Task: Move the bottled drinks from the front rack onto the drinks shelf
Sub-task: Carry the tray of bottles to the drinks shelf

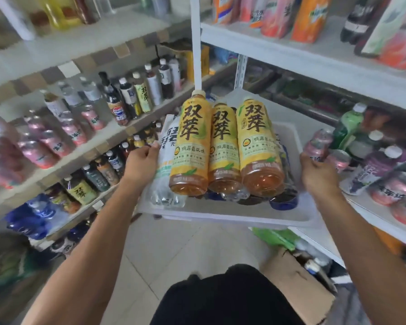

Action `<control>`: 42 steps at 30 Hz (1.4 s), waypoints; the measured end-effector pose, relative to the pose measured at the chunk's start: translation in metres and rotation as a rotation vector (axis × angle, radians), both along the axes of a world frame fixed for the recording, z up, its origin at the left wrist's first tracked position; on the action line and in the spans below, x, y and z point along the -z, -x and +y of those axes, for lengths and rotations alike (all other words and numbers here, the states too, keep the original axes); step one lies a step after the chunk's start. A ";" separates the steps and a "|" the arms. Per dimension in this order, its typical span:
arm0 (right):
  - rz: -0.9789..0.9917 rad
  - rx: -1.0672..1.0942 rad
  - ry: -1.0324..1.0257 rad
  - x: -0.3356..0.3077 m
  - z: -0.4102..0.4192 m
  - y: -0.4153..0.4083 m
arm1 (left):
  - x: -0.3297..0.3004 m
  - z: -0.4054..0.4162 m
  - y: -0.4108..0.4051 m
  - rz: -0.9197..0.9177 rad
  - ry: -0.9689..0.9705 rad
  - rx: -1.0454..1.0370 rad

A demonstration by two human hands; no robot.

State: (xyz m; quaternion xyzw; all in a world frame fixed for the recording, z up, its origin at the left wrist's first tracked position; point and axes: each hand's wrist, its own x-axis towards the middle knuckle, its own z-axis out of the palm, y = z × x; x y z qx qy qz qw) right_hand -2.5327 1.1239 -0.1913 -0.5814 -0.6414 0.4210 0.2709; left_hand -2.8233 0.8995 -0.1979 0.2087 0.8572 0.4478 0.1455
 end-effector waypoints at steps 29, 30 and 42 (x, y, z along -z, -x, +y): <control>-0.255 0.353 0.062 0.098 0.146 0.137 | 0.089 0.317 0.209 -0.057 0.099 0.434; -0.255 0.370 0.062 0.101 0.147 0.138 | 0.093 0.323 0.212 -0.045 0.107 0.453; -0.204 0.459 0.096 0.099 0.171 0.151 | 0.110 0.361 0.224 -0.118 0.075 0.484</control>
